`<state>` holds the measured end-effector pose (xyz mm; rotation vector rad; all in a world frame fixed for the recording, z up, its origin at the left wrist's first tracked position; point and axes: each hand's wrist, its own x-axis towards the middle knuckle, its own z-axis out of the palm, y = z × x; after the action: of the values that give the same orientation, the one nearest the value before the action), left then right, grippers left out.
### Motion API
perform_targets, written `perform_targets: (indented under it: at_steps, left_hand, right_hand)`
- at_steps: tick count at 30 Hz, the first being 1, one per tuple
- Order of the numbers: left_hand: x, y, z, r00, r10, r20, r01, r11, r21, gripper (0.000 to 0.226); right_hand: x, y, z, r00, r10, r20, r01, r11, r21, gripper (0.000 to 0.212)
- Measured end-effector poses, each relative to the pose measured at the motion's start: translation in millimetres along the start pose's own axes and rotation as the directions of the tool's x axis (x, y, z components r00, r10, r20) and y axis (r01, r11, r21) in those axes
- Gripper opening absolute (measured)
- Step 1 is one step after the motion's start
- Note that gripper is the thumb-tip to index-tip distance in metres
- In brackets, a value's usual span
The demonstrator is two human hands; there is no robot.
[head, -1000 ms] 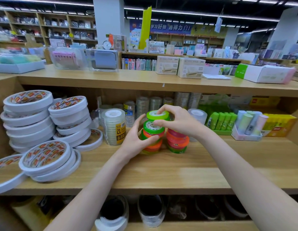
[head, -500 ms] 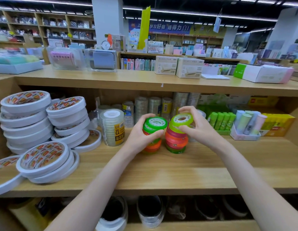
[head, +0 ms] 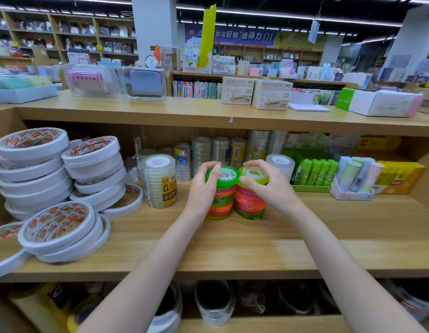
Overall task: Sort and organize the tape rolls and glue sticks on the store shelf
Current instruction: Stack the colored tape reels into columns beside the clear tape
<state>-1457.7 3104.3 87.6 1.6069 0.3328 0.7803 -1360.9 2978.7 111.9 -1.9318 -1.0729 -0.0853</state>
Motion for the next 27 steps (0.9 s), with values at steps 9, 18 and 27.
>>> perform_targets:
  at_steps: [9, 18, 27]
  left_hand:
    - [-13, -9, -15, 0.992, 0.024, 0.126, -0.03, 0.998, 0.047, 0.065]
    - [-12, -12, -8, 0.986, 0.079, 0.145, -0.089, 0.994, 0.069, 0.057]
    - [-17, -16, -15, 0.983, 0.08, 0.164, -0.091, 0.994, 0.064, 0.078]
  right_hand:
    - [-13, 7, 5, 0.995, 0.099, -0.008, -0.094, 0.965, 0.246, 0.074]
    - [-14, 6, 17, 0.996, 0.084, -0.004, -0.08, 0.962, 0.261, 0.067]
    - [-31, 16, 26, 0.99, 0.139, -0.003, -0.12, 0.862, 0.493, 0.076]
